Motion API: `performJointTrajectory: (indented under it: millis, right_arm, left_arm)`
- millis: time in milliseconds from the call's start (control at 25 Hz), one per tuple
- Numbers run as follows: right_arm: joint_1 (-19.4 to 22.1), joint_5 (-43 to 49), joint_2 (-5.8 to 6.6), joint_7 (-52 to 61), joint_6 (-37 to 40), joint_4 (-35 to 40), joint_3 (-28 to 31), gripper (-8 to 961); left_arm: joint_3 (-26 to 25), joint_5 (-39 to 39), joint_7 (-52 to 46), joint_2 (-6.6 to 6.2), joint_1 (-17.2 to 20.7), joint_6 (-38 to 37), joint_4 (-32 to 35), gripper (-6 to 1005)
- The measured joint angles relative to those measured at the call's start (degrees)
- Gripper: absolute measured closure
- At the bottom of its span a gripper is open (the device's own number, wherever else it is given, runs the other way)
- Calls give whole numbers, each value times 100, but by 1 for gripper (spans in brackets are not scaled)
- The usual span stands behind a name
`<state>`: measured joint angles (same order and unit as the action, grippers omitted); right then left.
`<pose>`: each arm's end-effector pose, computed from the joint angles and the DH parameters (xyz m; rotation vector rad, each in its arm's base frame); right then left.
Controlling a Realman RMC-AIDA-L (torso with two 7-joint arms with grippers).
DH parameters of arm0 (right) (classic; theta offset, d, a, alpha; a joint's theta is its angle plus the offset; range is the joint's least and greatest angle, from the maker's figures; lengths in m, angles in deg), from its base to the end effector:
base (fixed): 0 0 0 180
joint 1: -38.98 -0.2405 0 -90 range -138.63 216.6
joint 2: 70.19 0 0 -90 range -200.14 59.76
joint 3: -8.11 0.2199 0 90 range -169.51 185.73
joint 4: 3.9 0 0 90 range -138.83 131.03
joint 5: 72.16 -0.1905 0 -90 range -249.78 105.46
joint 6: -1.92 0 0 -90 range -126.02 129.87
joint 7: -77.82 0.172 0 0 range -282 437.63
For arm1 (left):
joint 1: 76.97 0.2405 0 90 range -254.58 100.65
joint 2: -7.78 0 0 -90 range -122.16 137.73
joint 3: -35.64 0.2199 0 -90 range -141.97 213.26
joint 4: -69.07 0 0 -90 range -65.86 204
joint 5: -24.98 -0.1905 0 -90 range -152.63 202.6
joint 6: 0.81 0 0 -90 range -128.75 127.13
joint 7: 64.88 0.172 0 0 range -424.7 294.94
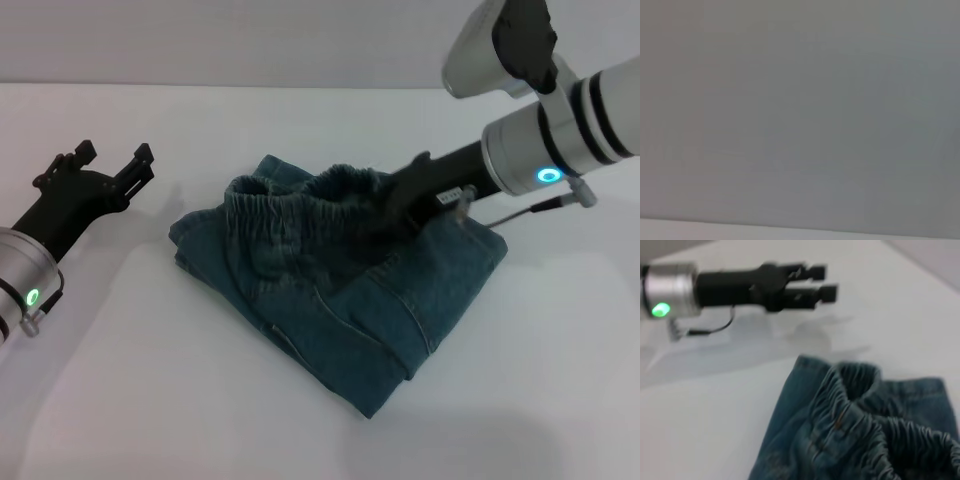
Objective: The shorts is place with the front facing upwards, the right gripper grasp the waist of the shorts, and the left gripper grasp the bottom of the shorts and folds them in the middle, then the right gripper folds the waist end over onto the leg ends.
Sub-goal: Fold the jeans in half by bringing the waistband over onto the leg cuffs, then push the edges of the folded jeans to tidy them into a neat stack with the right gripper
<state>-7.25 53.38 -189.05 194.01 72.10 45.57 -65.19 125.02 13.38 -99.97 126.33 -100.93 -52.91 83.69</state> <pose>0.1288 0.3664 -0.0564 -2.8582 0.5561 0.0056 -0.2859 0.3500 -0.0076 -1.7913 -0.8139 -0.7307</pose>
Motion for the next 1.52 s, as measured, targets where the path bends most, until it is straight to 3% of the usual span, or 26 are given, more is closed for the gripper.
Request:
performJointTrajectory:
  millis: [240,440,520,840,1040,1200,1400,1520]
  right_arm:
    - [-86,-683,-29,-201,-1802,-451,-862,469]
    - [69,-1686,-43,-619,-3637,-603,-1764,469]
    - [231,-2026,-45,-789,-3896,-472,-1818,469]
    - [1520,-2755,-30,-1320,-4832,472,-1665,469]
    - [2231,-2892,-34,-1325,-5426,716,-1276,469]
    - [2548,-2896,-27,-1325,-5494,790,-790,471]
    - [2646,-2899,-10,-1327,-5468,707,-483,473]
    - [2653,-2876,-1,-1334,-5468,675,-476,473]
  left_arm:
    - [0,93,4,-9,35,-4,-32,168]
    - [0,109,-14,-9,88,-36,-33,167]
    - [2,110,-24,-3,125,-98,-32,167]
    - [248,33,-319,-37,278,-909,-25,168]
    - [1003,23,-548,-70,277,-1752,24,168]
    - [1707,20,-778,-74,150,-2131,56,169]
    - [2647,16,-940,-27,-162,-2370,111,169]
    - [2814,17,-1011,-11,-239,-2359,163,168]
